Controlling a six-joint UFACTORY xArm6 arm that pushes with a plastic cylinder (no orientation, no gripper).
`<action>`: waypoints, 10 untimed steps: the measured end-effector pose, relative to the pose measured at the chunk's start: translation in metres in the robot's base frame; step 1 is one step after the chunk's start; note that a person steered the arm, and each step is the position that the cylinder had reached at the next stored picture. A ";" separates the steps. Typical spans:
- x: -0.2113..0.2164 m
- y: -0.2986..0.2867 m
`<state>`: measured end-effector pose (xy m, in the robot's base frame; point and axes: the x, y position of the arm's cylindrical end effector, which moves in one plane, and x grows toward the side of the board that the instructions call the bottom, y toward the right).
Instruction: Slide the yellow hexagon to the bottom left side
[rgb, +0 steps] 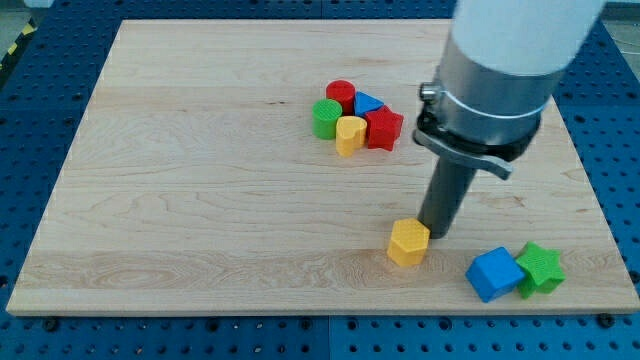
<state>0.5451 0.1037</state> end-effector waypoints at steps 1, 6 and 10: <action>0.000 -0.004; 0.006 -0.034; 0.006 -0.058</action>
